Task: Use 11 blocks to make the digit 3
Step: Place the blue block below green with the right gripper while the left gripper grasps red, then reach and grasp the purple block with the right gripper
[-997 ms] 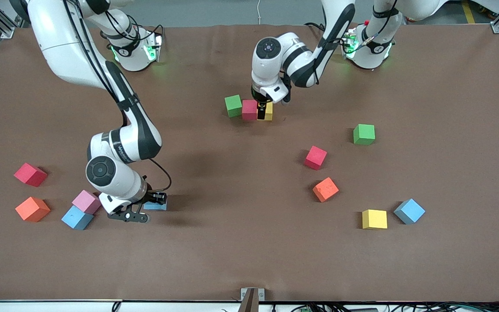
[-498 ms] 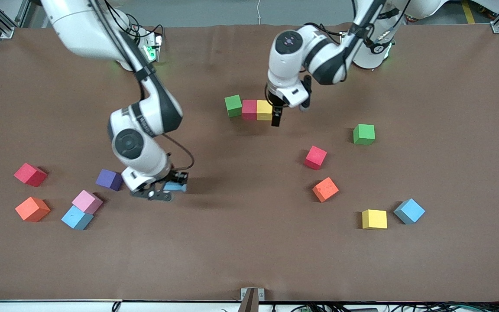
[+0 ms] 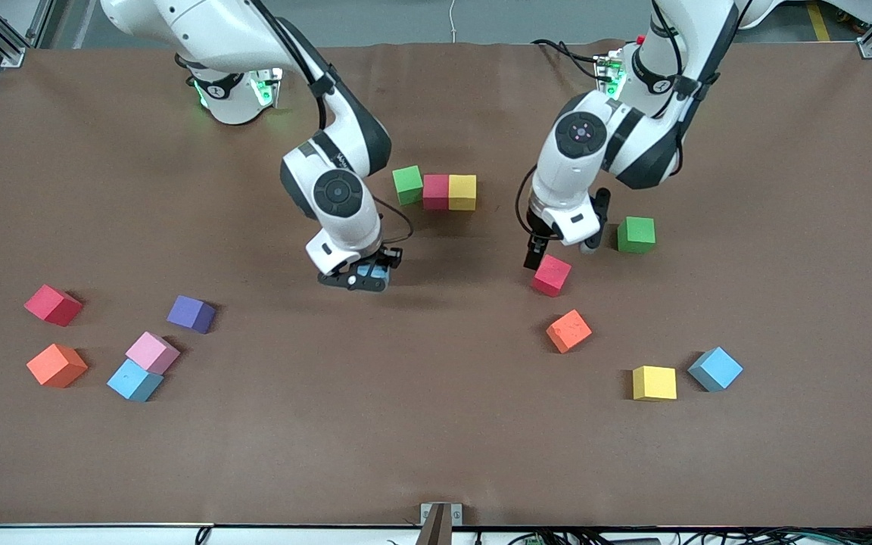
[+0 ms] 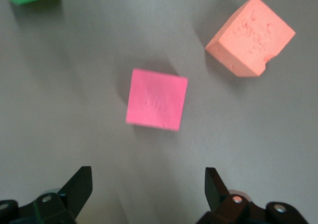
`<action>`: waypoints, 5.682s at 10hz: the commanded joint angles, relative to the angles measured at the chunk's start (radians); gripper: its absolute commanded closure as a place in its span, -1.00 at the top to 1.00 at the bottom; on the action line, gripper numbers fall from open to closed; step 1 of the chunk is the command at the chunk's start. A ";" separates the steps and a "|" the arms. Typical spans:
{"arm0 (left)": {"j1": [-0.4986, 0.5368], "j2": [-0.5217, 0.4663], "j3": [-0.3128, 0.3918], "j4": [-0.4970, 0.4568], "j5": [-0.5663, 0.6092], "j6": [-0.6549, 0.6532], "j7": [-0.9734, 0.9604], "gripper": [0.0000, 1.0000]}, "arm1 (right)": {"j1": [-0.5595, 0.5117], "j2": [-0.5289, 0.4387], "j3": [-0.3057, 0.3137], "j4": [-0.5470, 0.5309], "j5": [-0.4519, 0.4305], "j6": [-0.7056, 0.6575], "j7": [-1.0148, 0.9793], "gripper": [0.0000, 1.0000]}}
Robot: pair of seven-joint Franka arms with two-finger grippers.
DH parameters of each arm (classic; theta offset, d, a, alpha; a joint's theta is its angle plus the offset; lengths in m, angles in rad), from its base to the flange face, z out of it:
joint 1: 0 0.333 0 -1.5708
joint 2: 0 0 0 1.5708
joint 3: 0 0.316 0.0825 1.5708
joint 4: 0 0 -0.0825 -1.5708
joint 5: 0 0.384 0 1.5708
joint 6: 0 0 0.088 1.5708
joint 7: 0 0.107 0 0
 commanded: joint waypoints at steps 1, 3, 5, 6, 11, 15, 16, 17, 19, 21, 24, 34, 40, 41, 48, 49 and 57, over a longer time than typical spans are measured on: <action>0.046 0.085 -0.009 0.067 0.090 0.013 0.025 1.00 | 0.069 -0.105 -0.009 -0.167 0.027 0.096 0.067 -0.97; 0.082 0.167 -0.009 0.138 0.122 0.034 0.047 1.00 | 0.128 -0.102 -0.009 -0.193 0.027 0.113 0.122 -0.97; 0.086 0.184 -0.009 0.134 0.139 0.031 0.073 1.00 | 0.162 -0.102 -0.009 -0.210 0.027 0.138 0.155 -0.97; 0.091 0.184 -0.009 0.127 0.139 0.027 0.079 1.00 | 0.175 -0.100 -0.009 -0.225 0.027 0.162 0.156 -0.97; 0.083 0.134 -0.013 0.039 0.139 -0.006 0.070 1.00 | 0.217 -0.100 -0.010 -0.279 0.029 0.224 0.198 -0.95; 0.086 0.100 -0.017 -0.014 0.139 0.028 0.073 1.00 | 0.222 -0.100 -0.010 -0.281 0.027 0.222 0.198 -0.92; 0.092 0.103 -0.015 -0.024 0.139 0.086 0.073 1.00 | 0.228 -0.100 -0.010 -0.281 0.027 0.222 0.198 -0.85; 0.094 0.118 -0.015 -0.026 0.139 0.133 0.073 1.00 | 0.231 -0.099 -0.010 -0.281 0.027 0.224 0.198 -0.67; 0.099 0.141 -0.013 -0.026 0.147 0.174 0.087 1.00 | 0.234 -0.099 -0.009 -0.281 0.027 0.219 0.198 -0.29; 0.099 0.139 -0.013 -0.041 0.153 0.174 0.088 1.00 | 0.238 -0.097 -0.009 -0.281 0.027 0.221 0.198 0.34; 0.100 0.152 -0.012 -0.037 0.154 0.177 0.093 1.00 | 0.245 -0.097 -0.010 -0.281 0.027 0.216 0.201 1.00; 0.115 0.159 -0.015 0.063 0.133 0.124 0.068 -0.51 | -0.055 -0.194 -0.038 -0.259 -0.005 0.135 0.119 1.00; 0.088 0.173 -0.030 0.209 0.096 -0.016 -0.088 -0.54 | -0.494 -0.178 -0.036 -0.107 -0.023 0.017 -0.276 1.00; 0.086 0.178 -0.035 0.215 0.096 -0.016 -0.111 -0.54 | -0.546 -0.163 -0.038 -0.095 -0.031 0.006 -0.320 1.00; 0.066 0.221 -0.041 0.302 0.090 -0.108 -0.162 -0.54 | -0.663 -0.030 -0.035 -0.076 -0.085 -0.005 -0.469 1.00; 0.066 0.221 -0.041 0.304 0.092 -0.109 -0.162 -0.54 | -0.665 -0.013 -0.035 -0.076 -0.085 0.000 -0.469 1.00; 0.056 0.228 -0.041 0.319 0.087 -0.109 -0.180 -0.54 | -0.667 0.032 -0.033 -0.078 -0.085 0.039 -0.571 -0.96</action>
